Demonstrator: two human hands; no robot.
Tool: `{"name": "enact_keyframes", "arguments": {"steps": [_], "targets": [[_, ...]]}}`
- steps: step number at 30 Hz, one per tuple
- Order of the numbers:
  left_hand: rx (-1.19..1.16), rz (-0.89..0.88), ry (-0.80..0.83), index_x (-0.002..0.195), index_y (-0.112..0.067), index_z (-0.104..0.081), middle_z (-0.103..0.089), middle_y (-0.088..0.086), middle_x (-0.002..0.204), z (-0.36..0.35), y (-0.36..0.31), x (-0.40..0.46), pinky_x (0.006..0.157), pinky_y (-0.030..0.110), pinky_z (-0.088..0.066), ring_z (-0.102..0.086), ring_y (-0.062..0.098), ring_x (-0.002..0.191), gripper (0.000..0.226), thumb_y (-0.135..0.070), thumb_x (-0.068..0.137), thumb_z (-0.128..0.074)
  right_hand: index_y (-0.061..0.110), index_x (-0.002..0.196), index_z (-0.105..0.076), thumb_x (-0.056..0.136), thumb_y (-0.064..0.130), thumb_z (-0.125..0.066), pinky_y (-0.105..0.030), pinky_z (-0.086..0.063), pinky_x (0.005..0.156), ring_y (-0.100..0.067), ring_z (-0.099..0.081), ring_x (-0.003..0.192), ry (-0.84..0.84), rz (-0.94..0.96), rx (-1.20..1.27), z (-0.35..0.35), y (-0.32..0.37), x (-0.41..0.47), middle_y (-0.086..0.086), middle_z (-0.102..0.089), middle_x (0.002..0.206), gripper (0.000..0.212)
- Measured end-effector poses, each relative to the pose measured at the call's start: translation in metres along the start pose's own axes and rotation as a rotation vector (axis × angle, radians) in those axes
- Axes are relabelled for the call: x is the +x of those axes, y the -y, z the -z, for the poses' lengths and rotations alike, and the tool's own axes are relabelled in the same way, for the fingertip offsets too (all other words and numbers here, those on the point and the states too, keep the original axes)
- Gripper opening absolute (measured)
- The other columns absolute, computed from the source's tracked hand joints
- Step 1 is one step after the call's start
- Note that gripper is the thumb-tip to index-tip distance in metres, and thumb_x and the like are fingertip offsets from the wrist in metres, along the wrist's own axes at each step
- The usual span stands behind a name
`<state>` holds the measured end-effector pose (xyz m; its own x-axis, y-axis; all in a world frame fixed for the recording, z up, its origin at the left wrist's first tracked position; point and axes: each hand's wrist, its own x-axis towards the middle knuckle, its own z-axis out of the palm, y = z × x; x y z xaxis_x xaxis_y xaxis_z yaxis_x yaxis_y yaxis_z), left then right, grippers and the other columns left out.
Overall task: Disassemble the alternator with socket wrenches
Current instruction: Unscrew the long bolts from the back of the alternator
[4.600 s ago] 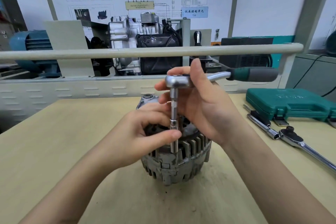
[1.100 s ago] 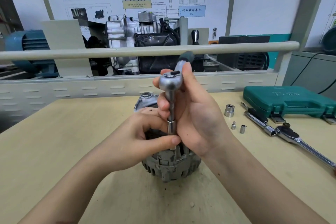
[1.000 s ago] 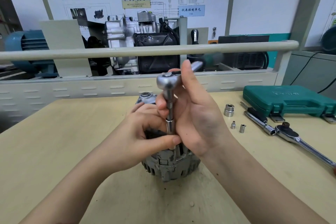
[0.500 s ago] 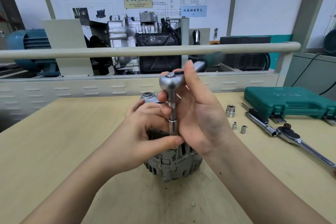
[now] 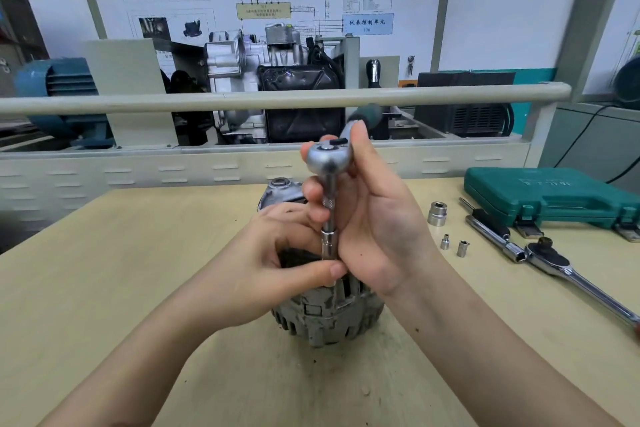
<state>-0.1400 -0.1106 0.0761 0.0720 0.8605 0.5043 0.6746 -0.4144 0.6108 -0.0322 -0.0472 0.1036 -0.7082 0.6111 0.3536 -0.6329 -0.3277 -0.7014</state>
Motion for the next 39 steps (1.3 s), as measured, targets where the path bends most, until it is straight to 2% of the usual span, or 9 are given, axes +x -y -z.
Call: {"name": "enact_keyframes", "arguments": {"steps": [4,6,10,15,20,26,31,34,39], "targets": [[0.077,0.029,-0.067,0.063,-0.003,-0.069,-0.060,-0.005,0.082,-0.0019,0.0030,-0.0001,0.089,0.026,-0.036,-0.051,-0.004,0.093,0.050,-0.052,0.060,-0.060,0.005,0.096,-0.051,0.065,0.037,-0.058,-0.018,-0.041,0.043,-0.012,-0.057,0.051,0.041,0.034,-0.009,0.0014,0.0020,-0.0014,-0.003,-0.061,0.063,0.044],[0.070,0.047,-0.081,0.065,-0.011,-0.069,-0.059,-0.007,0.084,-0.0021,-0.0001,-0.0001,0.083,0.018,-0.037,-0.053,-0.002,0.086,0.041,-0.052,0.058,-0.063,0.007,0.109,-0.047,0.065,0.038,-0.058,-0.018,-0.042,0.044,-0.012,-0.058,0.049,0.048,0.022,-0.022,0.0017,0.0012,-0.0025,-0.005,-0.060,0.062,0.055],[-0.056,0.090,-0.033,0.062,-0.011,-0.072,-0.063,-0.009,0.072,0.0000,-0.0026,0.0003,0.063,0.002,-0.038,-0.055,-0.010,0.071,0.023,-0.032,0.062,-0.082,0.003,0.083,-0.058,0.067,0.043,-0.052,-0.014,-0.041,0.040,-0.008,-0.056,0.042,0.022,-0.032,-0.030,0.0016,-0.0012,-0.0020,-0.001,-0.063,0.059,0.043],[-0.052,0.039,0.027,0.066,0.003,-0.070,-0.060,-0.003,0.068,0.0028,0.0015,-0.0001,0.067,0.003,-0.037,-0.052,-0.011,0.073,0.027,-0.024,0.068,-0.070,0.012,0.061,-0.069,0.069,0.042,-0.051,-0.014,-0.039,0.037,-0.008,-0.054,0.041,-0.015,-0.017,0.014,0.0010,-0.0010,0.0014,0.001,-0.066,0.063,0.036],[0.064,-0.024,-0.054,0.059,-0.002,-0.066,-0.059,0.003,0.072,0.0003,0.0029,-0.0001,0.084,0.015,-0.036,-0.052,-0.003,0.091,0.046,-0.047,0.064,-0.062,0.006,0.080,-0.055,0.067,0.041,-0.055,-0.016,-0.042,0.042,-0.010,-0.058,0.048,-0.006,0.014,-0.002,0.0030,0.0008,0.0004,0.000,-0.063,0.061,0.037],[0.024,-0.014,-0.020,0.062,0.002,-0.067,-0.060,0.015,0.078,0.0018,0.0024,0.0012,0.075,0.021,-0.043,-0.054,0.011,0.081,0.042,-0.040,0.066,-0.071,0.007,0.077,-0.059,0.066,0.044,-0.052,-0.014,-0.042,0.041,-0.010,-0.055,0.042,-0.039,-0.039,-0.005,0.0032,0.0005,0.0006,-0.003,-0.062,0.056,0.040],[-0.063,0.017,0.028,0.057,-0.021,-0.066,-0.058,-0.017,0.071,0.0022,0.0004,0.0001,0.069,0.005,-0.037,-0.053,-0.006,0.076,0.016,-0.025,0.072,-0.069,0.013,0.055,-0.070,0.070,0.043,-0.049,-0.015,-0.040,0.038,-0.008,-0.054,0.042,-0.042,-0.032,0.003,0.0025,0.0009,0.0027,0.000,-0.065,0.060,0.039],[0.033,-0.010,-0.077,0.053,-0.031,-0.057,-0.058,-0.022,0.079,-0.0019,0.0019,-0.0005,0.082,0.021,-0.036,-0.051,-0.004,0.088,0.021,-0.043,0.068,-0.065,0.006,0.082,-0.062,0.066,0.044,-0.053,-0.016,-0.043,0.041,-0.010,-0.054,0.043,-0.011,-0.050,-0.024,0.0048,0.0017,0.0005,-0.001,-0.062,0.058,0.042],[0.072,-0.007,-0.100,0.060,-0.008,-0.065,-0.059,-0.005,0.081,-0.0017,0.0036,-0.0002,0.089,0.037,-0.037,-0.052,0.005,0.092,0.042,-0.050,0.064,-0.061,0.014,0.115,-0.043,0.063,0.040,-0.056,-0.018,-0.045,0.044,-0.013,-0.057,0.046,0.019,0.000,-0.028,0.0063,0.0039,0.0003,-0.005,-0.061,0.060,0.059]]}}
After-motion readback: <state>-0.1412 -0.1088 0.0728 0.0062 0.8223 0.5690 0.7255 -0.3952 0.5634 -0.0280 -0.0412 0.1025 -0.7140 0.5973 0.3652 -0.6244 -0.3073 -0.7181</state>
